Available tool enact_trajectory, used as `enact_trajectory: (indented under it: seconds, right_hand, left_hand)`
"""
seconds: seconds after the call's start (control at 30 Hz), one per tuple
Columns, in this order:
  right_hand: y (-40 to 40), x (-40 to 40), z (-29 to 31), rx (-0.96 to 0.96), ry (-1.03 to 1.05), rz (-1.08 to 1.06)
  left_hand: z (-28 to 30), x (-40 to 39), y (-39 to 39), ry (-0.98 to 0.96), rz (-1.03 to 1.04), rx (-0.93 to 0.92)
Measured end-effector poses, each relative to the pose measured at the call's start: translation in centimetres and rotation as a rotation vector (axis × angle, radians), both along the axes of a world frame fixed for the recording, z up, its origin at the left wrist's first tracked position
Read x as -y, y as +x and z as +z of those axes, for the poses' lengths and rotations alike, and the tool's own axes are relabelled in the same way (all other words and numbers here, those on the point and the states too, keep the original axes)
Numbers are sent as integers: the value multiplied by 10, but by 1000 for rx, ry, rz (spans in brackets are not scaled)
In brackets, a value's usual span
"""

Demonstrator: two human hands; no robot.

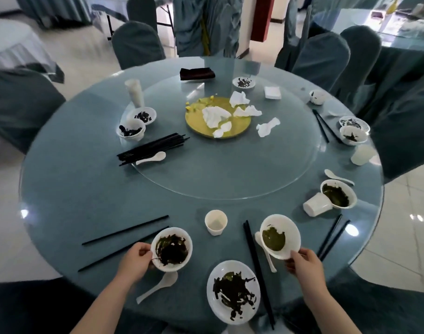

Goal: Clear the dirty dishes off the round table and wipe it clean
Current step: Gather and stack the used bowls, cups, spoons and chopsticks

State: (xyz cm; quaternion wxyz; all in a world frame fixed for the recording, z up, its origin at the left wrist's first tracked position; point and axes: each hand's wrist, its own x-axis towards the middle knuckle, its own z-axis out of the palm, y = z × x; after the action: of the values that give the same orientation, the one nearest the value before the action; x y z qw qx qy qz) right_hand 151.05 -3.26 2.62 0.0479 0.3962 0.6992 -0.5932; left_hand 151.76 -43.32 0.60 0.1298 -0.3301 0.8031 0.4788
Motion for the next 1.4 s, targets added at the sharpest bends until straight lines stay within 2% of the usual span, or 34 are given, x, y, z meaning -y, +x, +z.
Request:
enact_trajectory:
  seconds: [0.07, 0.17, 0.33, 0.43, 0.57, 0.7, 0.87, 1.0, 1.13, 1.23, 1.4]
  right_hand:
    - [-6, 20, 13, -88, -39, 103]
    - [-10, 61, 24, -123, -96, 342]
    - [-12, 115, 17, -6, -72, 697]
    - [-18, 130, 7, 38, -24, 759]
    - [-22, 134, -4, 28, 43, 738]
    - [-25, 126, -13, 21, 154, 830]
    - [-35, 81, -20, 30, 232, 650]
    - [-62, 25, -14, 9, 330, 368]
    - [-100, -31, -4, -29, 489, 155]
    - [-124, -63, -4, 53, 645, 138]
    - [-145, -87, -4, 143, 787, 266]
  left_hand:
    - [-2, -10, -3, 117, 35, 3]
    - [-3, -26, -6, 208, 32, 1]
    - [1, -44, -5, 341, 38, 8]
    - [5, -47, -6, 372, 63, 15]
    - [11, -46, -9, 383, 62, 40]
    - [4, -42, -11, 160, -150, 49]
    - [14, -49, -27, -185, -322, -56]
    - [24, -73, -56, -214, -496, -165]
    - [32, -104, -78, -248, -668, -191]
    - [29, -122, -91, -334, -784, -190]
    - [18, -133, -96, -430, -899, -181]
